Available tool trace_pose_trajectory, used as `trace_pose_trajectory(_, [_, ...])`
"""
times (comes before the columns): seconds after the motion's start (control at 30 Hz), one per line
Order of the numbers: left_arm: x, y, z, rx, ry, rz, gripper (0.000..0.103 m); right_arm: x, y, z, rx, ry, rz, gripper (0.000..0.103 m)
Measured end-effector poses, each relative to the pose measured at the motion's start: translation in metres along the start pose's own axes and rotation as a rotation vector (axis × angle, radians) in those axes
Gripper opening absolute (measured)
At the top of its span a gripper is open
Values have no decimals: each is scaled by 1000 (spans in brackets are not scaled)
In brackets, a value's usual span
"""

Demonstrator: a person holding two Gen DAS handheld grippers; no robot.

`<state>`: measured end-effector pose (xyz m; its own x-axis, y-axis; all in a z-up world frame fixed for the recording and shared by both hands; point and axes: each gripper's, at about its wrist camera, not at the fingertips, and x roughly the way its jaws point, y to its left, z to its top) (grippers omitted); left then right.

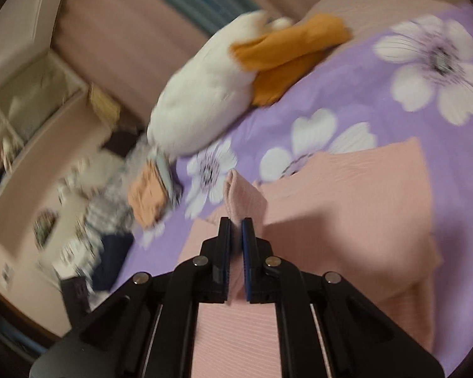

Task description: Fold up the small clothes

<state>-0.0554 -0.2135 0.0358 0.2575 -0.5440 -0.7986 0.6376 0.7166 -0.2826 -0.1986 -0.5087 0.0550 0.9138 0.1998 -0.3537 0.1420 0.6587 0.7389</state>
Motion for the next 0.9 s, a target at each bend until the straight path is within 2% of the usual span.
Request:
trace_pose_trajectory(0.03, [1, -2, 3, 3, -5, -1, 71, -9, -11, 0, 33, -22, 13, 7])
trace_pose_trajectory(0.1, [4, -6, 6, 7, -7, -1, 71, -16, -29, -4, 63, -37, -27, 7])
trace_pose_trajectory(0.17, [13, -11, 11, 14, 1, 1, 71, -11, -44, -12, 92, -11, -53, 8])
trace_pose_trajectory(0.27, [30, -20, 19, 27, 17, 1, 71, -1, -65, -19, 99, 71, -210, 13])
trace_pose_trajectory(0.3, [34, -23, 21, 34, 16, 4, 71, -2, -69, -19, 98, 73, -267, 18])
trace_pose_trajectory(0.43, [49, -35, 30, 59, 15, -10, 71, -28, -56, -11, 38, -42, -326, 25])
trace_pose_trajectory(0.47, [55, -38, 33, 66, 15, -18, 71, -32, -50, -9, 16, -54, -311, 25])
trace_pose_trajectory(0.53, [63, -42, 36, 78, 11, -20, 71, -30, -40, -9, -26, -16, -231, 25])
trace_pose_trajectory(0.6, [72, -43, 36, 86, 21, -3, 71, -15, -30, -16, -82, 69, -218, 25])
trace_pose_trajectory(0.7, [90, -39, 32, 93, 53, 38, 71, 5, -25, -31, -152, 151, -268, 23])
trace_pose_trajectory(0.77, [96, -36, 27, 104, 62, 63, 71, 12, -33, -38, -171, 195, -343, 22])
trace_pose_trajectory(0.83, [96, -36, 23, 118, 55, 72, 71, 12, -43, -41, -170, 207, -399, 18])
trace_pose_trajectory(0.9, [92, -36, 20, 126, 49, 75, 71, 5, -50, -41, -167, 196, -416, 18])
